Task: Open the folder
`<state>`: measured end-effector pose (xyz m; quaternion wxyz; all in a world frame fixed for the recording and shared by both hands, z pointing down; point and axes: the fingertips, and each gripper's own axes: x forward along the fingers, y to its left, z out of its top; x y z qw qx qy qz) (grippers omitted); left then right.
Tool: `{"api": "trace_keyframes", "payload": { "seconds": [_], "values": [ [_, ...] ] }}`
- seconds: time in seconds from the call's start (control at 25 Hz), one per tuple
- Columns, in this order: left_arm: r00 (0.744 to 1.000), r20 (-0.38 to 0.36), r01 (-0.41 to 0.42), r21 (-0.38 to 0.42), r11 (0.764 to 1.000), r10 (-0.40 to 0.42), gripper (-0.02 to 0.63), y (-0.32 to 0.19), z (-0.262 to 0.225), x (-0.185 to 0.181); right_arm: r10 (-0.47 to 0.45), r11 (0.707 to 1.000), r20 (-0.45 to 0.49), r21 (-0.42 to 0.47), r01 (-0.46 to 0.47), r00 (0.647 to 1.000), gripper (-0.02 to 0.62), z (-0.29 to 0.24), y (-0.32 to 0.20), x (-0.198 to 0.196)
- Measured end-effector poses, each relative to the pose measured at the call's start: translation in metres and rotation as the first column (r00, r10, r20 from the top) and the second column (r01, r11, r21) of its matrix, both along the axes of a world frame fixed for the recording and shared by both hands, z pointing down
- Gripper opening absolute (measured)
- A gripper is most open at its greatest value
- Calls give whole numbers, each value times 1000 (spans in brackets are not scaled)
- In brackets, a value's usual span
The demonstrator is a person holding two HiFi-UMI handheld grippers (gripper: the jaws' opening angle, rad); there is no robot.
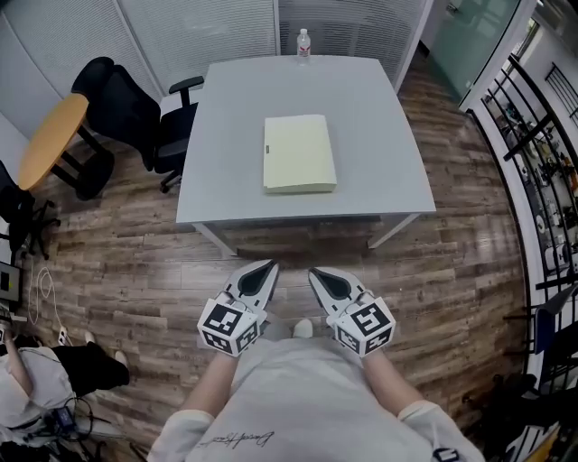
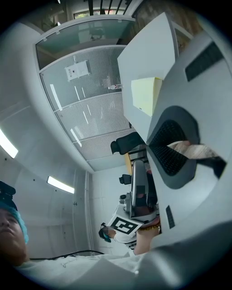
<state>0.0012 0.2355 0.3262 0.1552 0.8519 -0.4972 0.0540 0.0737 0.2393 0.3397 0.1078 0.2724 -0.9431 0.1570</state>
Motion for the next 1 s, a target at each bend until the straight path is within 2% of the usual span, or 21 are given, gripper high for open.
{"api": "trace_keyframes", "payload": {
  "seconds": [0.48, 0.72, 1.0],
  "values": [
    [1000, -10, 9, -14, 1000, -9, 9, -12, 7, 1, -8, 1000, 10, -24, 8, 1000, 23, 11, -15, 5],
    [1000, -21, 0, -20, 1000, -1, 9, -43, 11, -12, 5, 999, 10, -36, -5, 1000, 23, 14, -44, -9],
    [999, -29, -28, -32, 999, 27, 9, -102, 14, -39, 35, 998, 4, -48, -35, 999, 23, 18, -103, -36]
  ]
}}
